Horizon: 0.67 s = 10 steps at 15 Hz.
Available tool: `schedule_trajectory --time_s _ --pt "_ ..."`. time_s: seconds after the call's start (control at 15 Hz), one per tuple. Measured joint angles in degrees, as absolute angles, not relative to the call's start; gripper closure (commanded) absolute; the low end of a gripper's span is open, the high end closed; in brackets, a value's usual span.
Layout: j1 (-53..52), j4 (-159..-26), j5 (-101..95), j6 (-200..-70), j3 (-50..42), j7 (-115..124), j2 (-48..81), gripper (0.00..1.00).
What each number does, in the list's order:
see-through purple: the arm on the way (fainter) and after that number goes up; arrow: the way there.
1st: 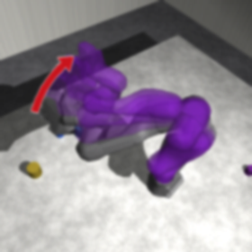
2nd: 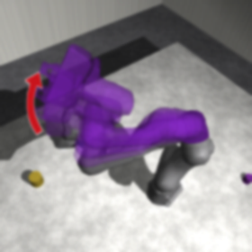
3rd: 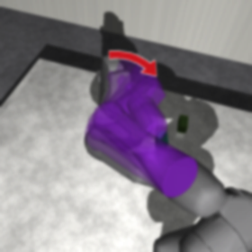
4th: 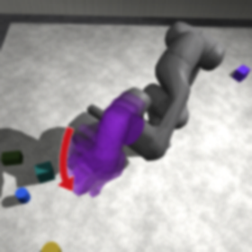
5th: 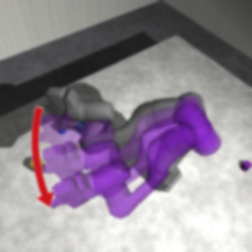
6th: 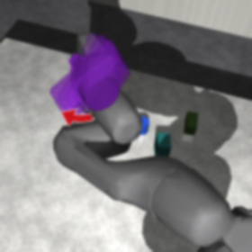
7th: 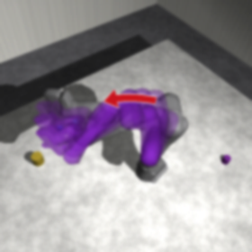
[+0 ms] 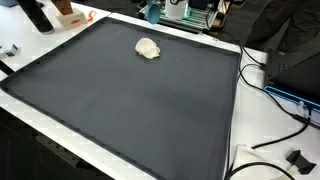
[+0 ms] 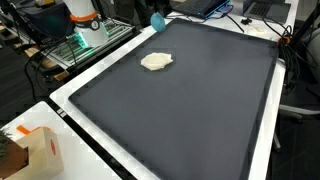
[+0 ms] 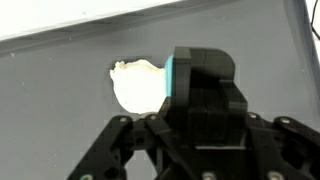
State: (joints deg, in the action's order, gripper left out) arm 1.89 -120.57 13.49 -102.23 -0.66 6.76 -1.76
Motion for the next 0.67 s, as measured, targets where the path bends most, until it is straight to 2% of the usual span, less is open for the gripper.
schedule_trajectory --time_s 0.13,0.2,0.4,0.67 --pt "1.89 -120.57 13.46 -102.23 -0.66 6.77 -1.77 0.5" --pt "1.89 -120.57 13.46 -102.23 -0.66 6.77 -1.77 0.75" --pt "1.89 -120.48 13.05 -102.23 -0.65 6.88 -1.69 0.75" --pt "1.2 -120.54 2.32 -104.28 0.43 13.21 -1.47 0.75"
